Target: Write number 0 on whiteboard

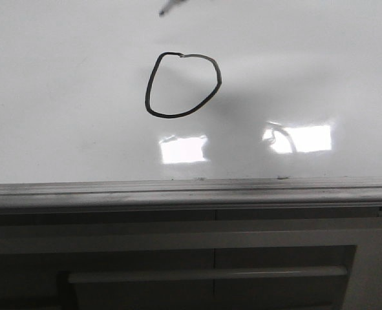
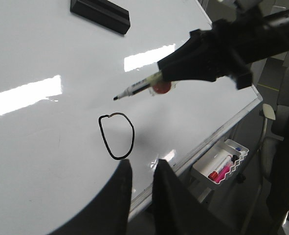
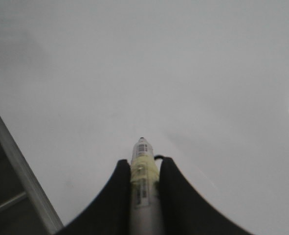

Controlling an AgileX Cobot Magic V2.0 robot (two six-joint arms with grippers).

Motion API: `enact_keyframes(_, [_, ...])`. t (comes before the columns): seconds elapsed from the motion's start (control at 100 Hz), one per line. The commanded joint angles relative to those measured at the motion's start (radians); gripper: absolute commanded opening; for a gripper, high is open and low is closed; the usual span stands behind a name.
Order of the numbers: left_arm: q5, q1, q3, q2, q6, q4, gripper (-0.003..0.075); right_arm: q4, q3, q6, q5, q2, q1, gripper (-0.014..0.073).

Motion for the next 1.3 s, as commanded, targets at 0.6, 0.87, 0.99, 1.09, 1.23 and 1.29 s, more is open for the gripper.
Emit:
enact_keyframes(0.6, [-0.070,-0.005,-0.163,0.436,0.269,-0.148,0.0424,0.021,0.007,-0.089,0.211,-0.117,0.194,-0.0047])
enact_keyframes(0.87, [-0.037,-0.005,-0.291,0.635,0.552,-0.335,0.0407,0.021,0.007,-0.089,0.205,-0.108,0.294,-0.0047])
enact_keyframes(0.99, [-0.005,-0.005,-0.309,0.670,0.657,-0.453,0.0407,0.021,0.007,-0.089,0.208,-0.108,0.294,-0.0047])
enact_keyframes(1.09, [-0.002,-0.005,-0.310,0.672,0.665,-0.489,0.0407,0.025,0.007,-0.093,0.210,-0.108,0.297,-0.0047])
enact_keyframes(1.23, [-0.002,-0.005,-0.310,0.672,0.665,-0.497,0.0406,0.099,0.007,-0.150,0.219,-0.108,0.297,-0.0047])
enact_keyframes(1.29, [-0.002,-0.005,-0.310,0.672,0.665,-0.497,0.0406,0.163,0.007,-0.208,0.236,-0.108,0.297,-0.0047])
